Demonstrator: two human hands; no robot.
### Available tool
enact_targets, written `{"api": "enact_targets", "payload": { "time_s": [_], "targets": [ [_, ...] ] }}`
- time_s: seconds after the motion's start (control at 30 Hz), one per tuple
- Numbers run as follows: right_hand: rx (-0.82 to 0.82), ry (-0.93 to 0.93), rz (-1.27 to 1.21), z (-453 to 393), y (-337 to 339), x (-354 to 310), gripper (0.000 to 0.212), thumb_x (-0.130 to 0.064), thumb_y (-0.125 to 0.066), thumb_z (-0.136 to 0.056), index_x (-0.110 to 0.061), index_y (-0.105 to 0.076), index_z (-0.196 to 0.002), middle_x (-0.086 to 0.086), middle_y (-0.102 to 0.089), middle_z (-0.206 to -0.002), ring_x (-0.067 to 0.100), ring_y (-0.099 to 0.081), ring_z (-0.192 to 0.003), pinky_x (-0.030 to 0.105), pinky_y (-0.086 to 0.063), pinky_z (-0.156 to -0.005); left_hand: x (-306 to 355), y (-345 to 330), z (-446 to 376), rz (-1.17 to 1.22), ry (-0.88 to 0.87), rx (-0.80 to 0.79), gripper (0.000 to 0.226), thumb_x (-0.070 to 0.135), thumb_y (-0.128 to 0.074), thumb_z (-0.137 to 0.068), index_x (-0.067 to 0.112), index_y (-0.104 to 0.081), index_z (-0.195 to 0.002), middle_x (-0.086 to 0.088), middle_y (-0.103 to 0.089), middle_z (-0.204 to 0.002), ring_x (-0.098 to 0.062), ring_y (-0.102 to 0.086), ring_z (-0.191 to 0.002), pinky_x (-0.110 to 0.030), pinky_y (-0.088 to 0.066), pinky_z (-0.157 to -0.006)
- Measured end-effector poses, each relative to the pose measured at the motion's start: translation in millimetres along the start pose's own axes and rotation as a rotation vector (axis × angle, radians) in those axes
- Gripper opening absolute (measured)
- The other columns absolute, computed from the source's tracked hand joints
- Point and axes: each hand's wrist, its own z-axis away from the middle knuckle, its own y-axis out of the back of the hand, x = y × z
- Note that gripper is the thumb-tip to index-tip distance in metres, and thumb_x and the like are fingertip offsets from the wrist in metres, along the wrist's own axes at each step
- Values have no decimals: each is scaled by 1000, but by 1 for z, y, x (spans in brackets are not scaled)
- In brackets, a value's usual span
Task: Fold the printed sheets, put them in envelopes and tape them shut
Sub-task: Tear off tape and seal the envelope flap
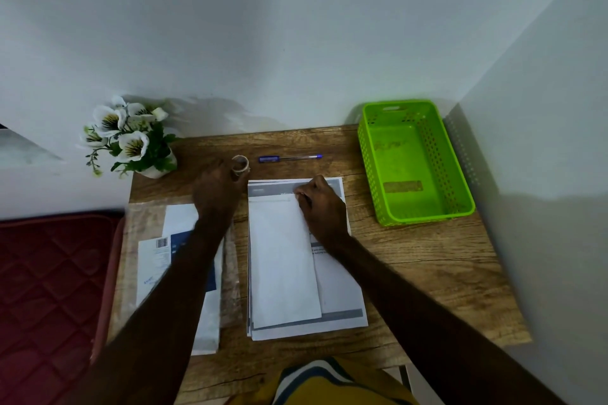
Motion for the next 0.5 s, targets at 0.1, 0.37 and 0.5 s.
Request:
{"api": "enact_targets", "payload": {
  "time_s": [0.1, 0.37, 0.5],
  "targets": [
    [7, 2, -6, 0, 0, 0, 16, -17, -63, -99, -11, -76, -106, 7, -66, -112, 23, -65, -99, 20, -35, -73, 3, 6, 2, 130, 69, -4, 32, 46, -66, -94, 16, -73, -101, -6, -74, -85, -15, -62, -70, -28, -46, -61],
    [114, 15, -180, -7, 8, -11, 17, -19, -66, -99, -12, -77, -109, 4, -70, -119, 18, -69, -95, 26, -53, -75, 22, 39, 23, 811, 78, -217, 29, 35, -79, -86, 22, -76, -112, 8, -78, -104, -5, -75, -92, -25, -62, -79],
    [132, 57, -469, -10, 27, -29, 28, -33, -65, -99, -22, -71, -125, -6, -67, -125, -5, -62, -104, 16, -54, -80, 26, 48, 39, 960, 96, -373, 20, 33, -77, -88, 27, -76, -107, 8, -78, -106, -13, -74, -97, -30, -62, -80]
  ]
}}
